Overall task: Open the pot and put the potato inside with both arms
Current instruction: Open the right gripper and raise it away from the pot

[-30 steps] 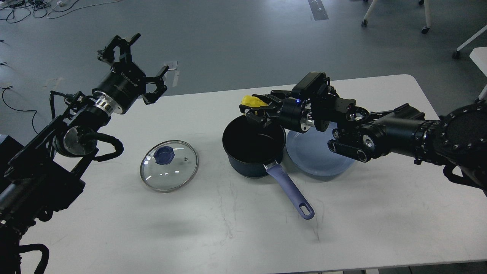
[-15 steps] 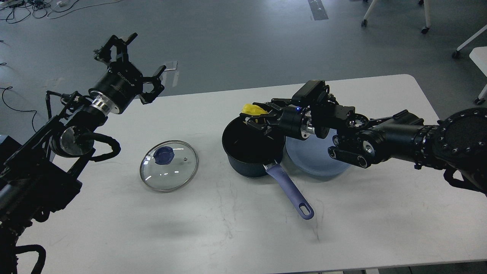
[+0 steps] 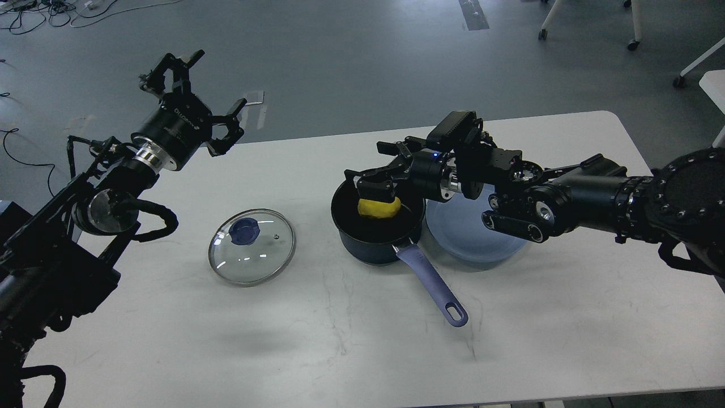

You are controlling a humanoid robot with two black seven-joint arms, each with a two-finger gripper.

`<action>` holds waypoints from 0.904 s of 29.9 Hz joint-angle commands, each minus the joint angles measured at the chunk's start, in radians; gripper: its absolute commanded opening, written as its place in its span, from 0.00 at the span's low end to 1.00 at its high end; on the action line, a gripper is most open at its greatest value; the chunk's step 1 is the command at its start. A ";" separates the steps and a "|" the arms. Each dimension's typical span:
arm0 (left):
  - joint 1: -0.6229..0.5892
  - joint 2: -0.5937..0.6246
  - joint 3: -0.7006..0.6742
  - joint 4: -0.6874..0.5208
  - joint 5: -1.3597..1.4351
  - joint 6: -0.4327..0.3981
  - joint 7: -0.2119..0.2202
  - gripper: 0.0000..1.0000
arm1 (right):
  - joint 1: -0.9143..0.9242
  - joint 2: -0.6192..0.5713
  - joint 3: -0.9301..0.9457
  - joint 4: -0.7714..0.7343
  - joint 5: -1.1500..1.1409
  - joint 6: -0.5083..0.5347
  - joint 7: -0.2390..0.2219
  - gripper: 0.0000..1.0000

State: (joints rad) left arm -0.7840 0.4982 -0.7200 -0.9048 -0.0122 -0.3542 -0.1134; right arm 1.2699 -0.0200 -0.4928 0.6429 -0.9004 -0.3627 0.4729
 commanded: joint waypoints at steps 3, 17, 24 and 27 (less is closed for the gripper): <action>0.006 -0.024 0.002 0.003 0.001 0.001 0.000 0.98 | 0.000 -0.102 0.407 0.061 0.427 0.253 -0.025 1.00; 0.057 -0.053 -0.004 0.006 -0.002 0.000 -0.002 0.98 | -0.282 -0.248 0.803 0.072 0.870 0.674 -0.122 1.00; 0.098 -0.049 -0.009 0.006 -0.003 -0.034 -0.002 0.98 | -0.293 -0.241 0.812 0.073 0.888 0.597 -0.123 1.00; 0.106 -0.046 -0.010 0.006 -0.009 -0.046 -0.002 0.98 | -0.305 -0.238 0.812 0.078 0.928 0.600 -0.146 1.00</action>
State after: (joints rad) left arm -0.6859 0.4494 -0.7294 -0.8988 -0.0163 -0.3899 -0.1151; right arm 0.9731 -0.2606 0.3181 0.7163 -0.0029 0.2370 0.3474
